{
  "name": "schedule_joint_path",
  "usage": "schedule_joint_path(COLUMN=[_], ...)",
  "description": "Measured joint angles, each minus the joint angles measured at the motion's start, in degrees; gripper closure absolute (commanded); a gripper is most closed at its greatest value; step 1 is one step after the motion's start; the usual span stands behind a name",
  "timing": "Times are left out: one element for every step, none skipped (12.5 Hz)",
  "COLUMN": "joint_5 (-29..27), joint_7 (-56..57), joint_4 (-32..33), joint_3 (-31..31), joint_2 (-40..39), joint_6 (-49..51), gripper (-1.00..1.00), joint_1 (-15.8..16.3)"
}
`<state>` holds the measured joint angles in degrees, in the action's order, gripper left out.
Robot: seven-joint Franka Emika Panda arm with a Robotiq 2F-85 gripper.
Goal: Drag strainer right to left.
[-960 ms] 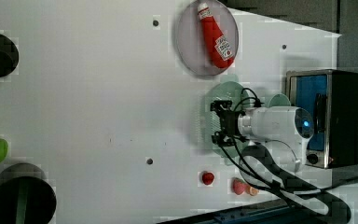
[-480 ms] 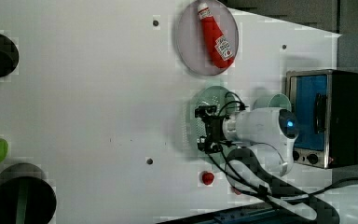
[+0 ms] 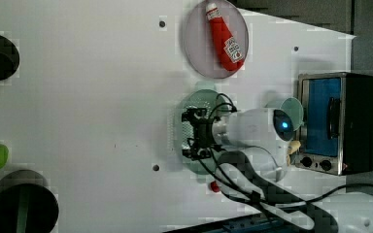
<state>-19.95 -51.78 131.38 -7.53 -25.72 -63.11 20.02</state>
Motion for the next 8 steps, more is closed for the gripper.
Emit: schedule_joint_path(joint_5=[-0.11,-0.11,0.46,0.92,0.45,0.69,1.64,0.90], joint_7=[-0.87,-2.10,-3.13,-4.08,-5.04,-5.85,-6.29,-6.46], joint_4=[-1.68,-2.80,-3.69,-5.04,-6.60,-8.28,-10.18,-11.53], joint_3=[0.14,0.15,0.01,-0.39,-0.41,0.29,1.02,0.89], joint_2=[-1.36,-2.13,-2.53,-3.04,-3.62,-4.29,-5.33,-6.28], joint_6=[0.00,-0.28,-0.17,-0.17,-0.39,0.28,0.67,0.67], gripper=[-1.00,-1.00,-1.00,-1.00,-1.00,-1.00,-1.00,-1.00], joint_1=[1.27,2.22,2.85,3.30,4.17,5.65,7.09,7.61])
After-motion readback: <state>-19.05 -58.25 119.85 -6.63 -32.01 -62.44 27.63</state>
